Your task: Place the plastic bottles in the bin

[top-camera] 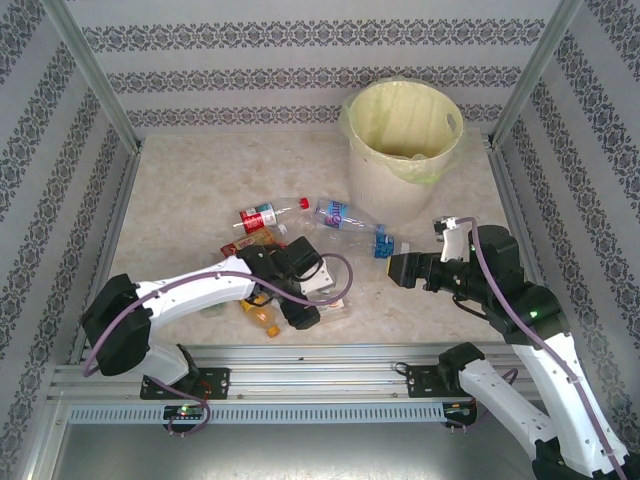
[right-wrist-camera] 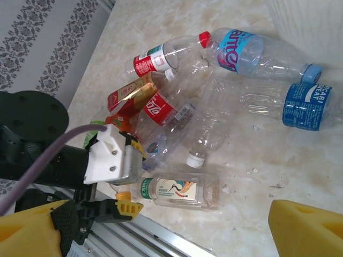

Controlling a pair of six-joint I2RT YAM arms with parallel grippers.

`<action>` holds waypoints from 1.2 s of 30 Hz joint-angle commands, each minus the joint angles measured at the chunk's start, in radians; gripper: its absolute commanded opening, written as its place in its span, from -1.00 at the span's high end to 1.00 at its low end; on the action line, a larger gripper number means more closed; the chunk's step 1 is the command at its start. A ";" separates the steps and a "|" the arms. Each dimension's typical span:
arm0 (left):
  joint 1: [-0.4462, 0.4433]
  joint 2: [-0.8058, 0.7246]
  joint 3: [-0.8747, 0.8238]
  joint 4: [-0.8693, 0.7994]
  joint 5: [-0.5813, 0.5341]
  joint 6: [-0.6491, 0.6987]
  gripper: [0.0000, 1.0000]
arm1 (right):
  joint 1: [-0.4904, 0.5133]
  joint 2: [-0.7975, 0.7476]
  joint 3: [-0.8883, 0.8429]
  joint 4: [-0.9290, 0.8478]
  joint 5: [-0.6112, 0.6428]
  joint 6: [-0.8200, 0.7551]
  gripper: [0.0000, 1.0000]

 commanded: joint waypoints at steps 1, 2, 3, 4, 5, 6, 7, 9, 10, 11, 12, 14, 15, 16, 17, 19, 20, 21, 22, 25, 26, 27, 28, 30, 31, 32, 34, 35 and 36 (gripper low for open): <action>-0.023 0.019 0.013 -0.090 -0.039 0.022 -0.64 | 0.011 -0.009 -0.016 -0.009 -0.013 0.008 -0.84; -0.023 0.024 0.007 -0.092 -0.041 0.019 -0.62 | 0.011 -0.009 -0.016 -0.009 -0.012 0.007 -0.84; -0.023 0.030 0.002 -0.092 -0.042 0.016 -0.59 | 0.012 -0.009 -0.017 -0.007 -0.014 0.007 -0.85; -0.023 0.039 0.000 -0.094 -0.044 0.017 -0.57 | 0.011 -0.008 -0.019 -0.004 -0.015 0.008 -0.85; -0.023 0.051 0.000 -0.098 -0.043 0.019 -0.53 | 0.010 -0.008 -0.021 0.000 -0.015 0.009 -0.84; -0.023 0.062 0.005 -0.103 -0.042 0.019 -0.49 | 0.010 -0.006 -0.021 0.001 -0.017 0.008 -0.84; -0.023 0.078 0.011 -0.113 -0.040 0.019 -0.47 | 0.009 -0.003 -0.022 0.002 -0.017 0.008 -0.85; -0.025 0.109 0.019 -0.125 -0.041 0.018 -0.46 | 0.009 0.000 -0.021 0.001 -0.016 0.006 -0.85; -0.025 0.123 0.021 -0.128 -0.045 0.019 -0.46 | 0.009 -0.003 -0.020 -0.001 -0.015 0.005 -0.85; -0.025 0.136 0.023 -0.130 -0.052 0.017 -0.44 | 0.009 -0.002 -0.019 -0.002 -0.014 0.003 -0.85; -0.025 0.145 0.023 -0.130 -0.057 0.017 -0.43 | 0.010 -0.004 -0.020 -0.004 -0.015 0.003 -0.85; -0.025 0.164 0.030 -0.137 -0.068 0.015 -0.37 | 0.007 -0.006 -0.020 -0.008 -0.013 0.003 -0.85; -0.025 0.170 0.033 -0.138 -0.067 0.014 -0.35 | 0.008 -0.007 -0.021 -0.010 -0.013 0.002 -0.85; -0.025 0.176 0.034 -0.137 -0.067 0.014 -0.33 | 0.008 -0.008 -0.023 -0.010 -0.012 0.001 -0.85; -0.025 0.182 0.036 -0.138 -0.064 0.014 -0.31 | 0.007 -0.008 -0.024 -0.011 -0.011 0.001 -0.85; -0.028 0.195 0.037 -0.139 -0.061 0.014 -0.30 | 0.007 -0.006 -0.025 -0.008 -0.012 0.001 -0.85; -0.029 0.199 0.038 -0.139 -0.062 0.013 -0.28 | 0.007 -0.005 -0.027 -0.009 -0.011 0.000 -0.85; -0.031 0.203 0.037 -0.140 -0.062 0.013 -0.23 | 0.007 -0.006 -0.028 -0.008 -0.009 -0.001 -0.85; -0.032 0.207 0.040 -0.137 -0.062 0.011 -0.17 | 0.005 -0.007 -0.028 -0.009 -0.008 0.000 -0.85; -0.033 0.207 0.043 -0.135 -0.058 0.011 -0.05 | 0.001 -0.005 -0.033 -0.006 -0.009 0.000 -0.85; -0.033 0.208 0.047 -0.136 -0.057 0.011 0.02 | 0.001 -0.006 -0.035 -0.004 -0.012 -0.001 -0.85; -0.033 0.205 0.052 -0.139 -0.051 0.009 0.07 | -0.001 -0.006 -0.038 -0.005 -0.012 0.002 -0.85; -0.033 0.201 0.055 -0.140 -0.046 0.010 0.10 | -0.003 -0.008 -0.040 -0.002 -0.011 0.003 -0.85; -0.033 0.185 0.060 -0.142 -0.032 0.007 0.23 | -0.005 -0.010 -0.046 0.000 -0.005 0.013 -0.85; -0.033 0.174 0.062 -0.140 -0.028 0.005 0.25 | -0.007 -0.012 -0.049 0.003 -0.003 0.021 -0.85; -0.032 0.159 0.063 -0.137 -0.021 0.001 0.25 | -0.010 -0.015 -0.054 0.010 0.000 0.035 -0.84; -0.031 0.126 0.066 -0.128 -0.005 -0.011 0.27 | -0.012 -0.025 -0.066 0.025 0.008 0.062 -0.84; -0.030 0.108 0.066 -0.119 0.008 -0.023 0.27 | -0.014 -0.031 -0.073 0.035 0.013 0.081 -0.84; -0.030 0.088 0.068 -0.110 0.028 -0.037 0.27 | -0.018 -0.039 -0.082 0.047 0.015 0.099 -0.84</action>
